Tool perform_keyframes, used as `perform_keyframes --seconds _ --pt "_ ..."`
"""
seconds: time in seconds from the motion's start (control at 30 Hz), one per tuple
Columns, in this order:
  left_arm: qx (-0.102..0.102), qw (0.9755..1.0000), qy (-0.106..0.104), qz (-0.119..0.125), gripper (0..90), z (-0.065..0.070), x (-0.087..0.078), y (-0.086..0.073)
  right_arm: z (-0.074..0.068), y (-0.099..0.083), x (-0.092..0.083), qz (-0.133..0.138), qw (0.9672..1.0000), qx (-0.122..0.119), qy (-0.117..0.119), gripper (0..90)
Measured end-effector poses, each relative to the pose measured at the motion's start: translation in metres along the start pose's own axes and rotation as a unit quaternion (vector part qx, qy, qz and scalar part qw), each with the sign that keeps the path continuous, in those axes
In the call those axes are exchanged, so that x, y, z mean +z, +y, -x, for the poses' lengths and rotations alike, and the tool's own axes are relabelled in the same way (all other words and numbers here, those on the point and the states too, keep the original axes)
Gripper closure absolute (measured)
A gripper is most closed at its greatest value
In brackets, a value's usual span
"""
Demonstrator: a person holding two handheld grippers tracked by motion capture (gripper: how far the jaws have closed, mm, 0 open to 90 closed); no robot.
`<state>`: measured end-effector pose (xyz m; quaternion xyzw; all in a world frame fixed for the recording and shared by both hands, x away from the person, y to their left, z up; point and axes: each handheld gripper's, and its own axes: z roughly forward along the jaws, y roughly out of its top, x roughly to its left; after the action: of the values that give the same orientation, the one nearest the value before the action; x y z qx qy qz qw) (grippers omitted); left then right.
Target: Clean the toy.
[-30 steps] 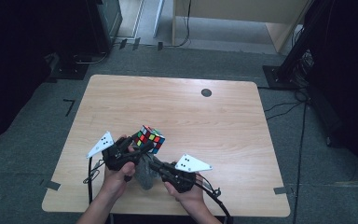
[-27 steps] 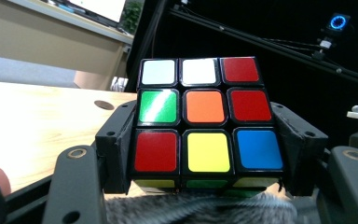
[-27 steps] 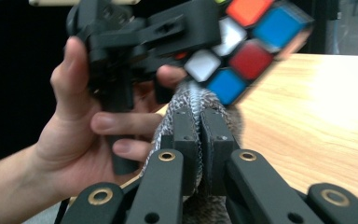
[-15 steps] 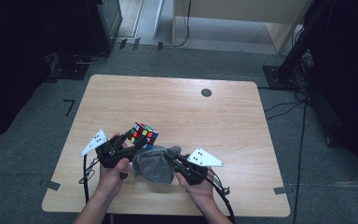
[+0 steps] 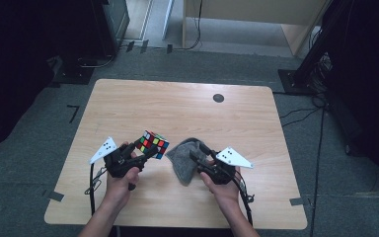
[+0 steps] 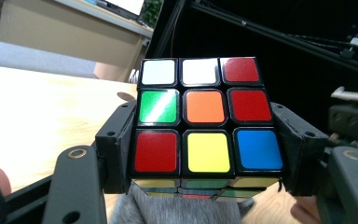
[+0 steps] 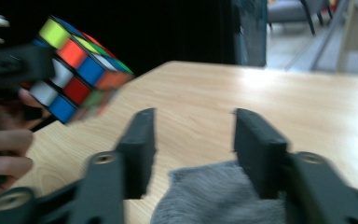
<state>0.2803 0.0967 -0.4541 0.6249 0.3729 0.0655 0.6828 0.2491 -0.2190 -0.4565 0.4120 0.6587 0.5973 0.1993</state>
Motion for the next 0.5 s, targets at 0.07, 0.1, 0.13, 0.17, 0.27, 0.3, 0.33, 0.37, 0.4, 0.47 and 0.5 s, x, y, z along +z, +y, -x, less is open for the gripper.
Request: perform_keyframes --seconds 0.07,0.1,0.13,0.17,0.27,0.3,0.33,0.37,0.4,0.47,0.5 --pt "-0.002 1.0000 0.000 -0.007 33.8 0.000 0.001 0.000 -0.004 0.003 -0.001 0.009 0.9997 -0.019 0.015 40.7" --pt "-0.003 1.0000 0.001 -0.009 33.9 0.000 0.002 0.000 -0.006 0.004 -0.001 0.012 0.9993 -0.029 0.020 37.4" --pt "-0.007 0.9999 0.002 -0.012 33.9 -0.001 0.003 -0.001 -0.007 0.004 0.000 0.014 0.9990 -0.036 0.025 35.3" --pt "-0.009 0.9998 0.004 -0.015 33.9 -0.001 0.003 -0.001 -0.009 0.004 0.001 0.015 0.9984 -0.043 0.034 32.5" --pt "-0.017 0.9996 0.003 -0.023 33.9 -0.001 0.005 -0.001 -0.015 0.001 0.004 0.014 0.9966 -0.066 0.048 30.6" --pt "-0.017 0.9995 0.002 -0.026 33.8 0.000 0.006 -0.001 -0.019 -0.001 0.005 0.013 0.9954 -0.078 0.053 30.7" --pt "-0.017 0.9994 0.001 -0.030 33.9 0.001 0.007 -0.001 -0.022 -0.002 0.006 0.012 0.9945 -0.087 0.057 30.6" --pt "-0.016 0.9993 -0.001 -0.034 33.9 0.002 0.008 -0.001 -0.025 -0.003 0.007 0.010 0.9937 -0.095 0.059 30.5" --pt "-0.014 0.9991 -0.002 -0.039 33.8 0.004 0.009 -0.001 -0.027 -0.004 0.008 0.010 0.9929 -0.103 0.060 30.8" --pt "-0.010 0.9987 -0.004 -0.049 33.9 0.006 0.011 -0.001 -0.030 -0.007 0.011 0.008 0.9914 -0.118 0.056 32.3" --pt "-0.011 0.9985 -0.006 -0.053 33.9 0.007 0.012 -0.001 -0.031 -0.008 0.012 0.005 0.9909 -0.124 0.052 32.0"
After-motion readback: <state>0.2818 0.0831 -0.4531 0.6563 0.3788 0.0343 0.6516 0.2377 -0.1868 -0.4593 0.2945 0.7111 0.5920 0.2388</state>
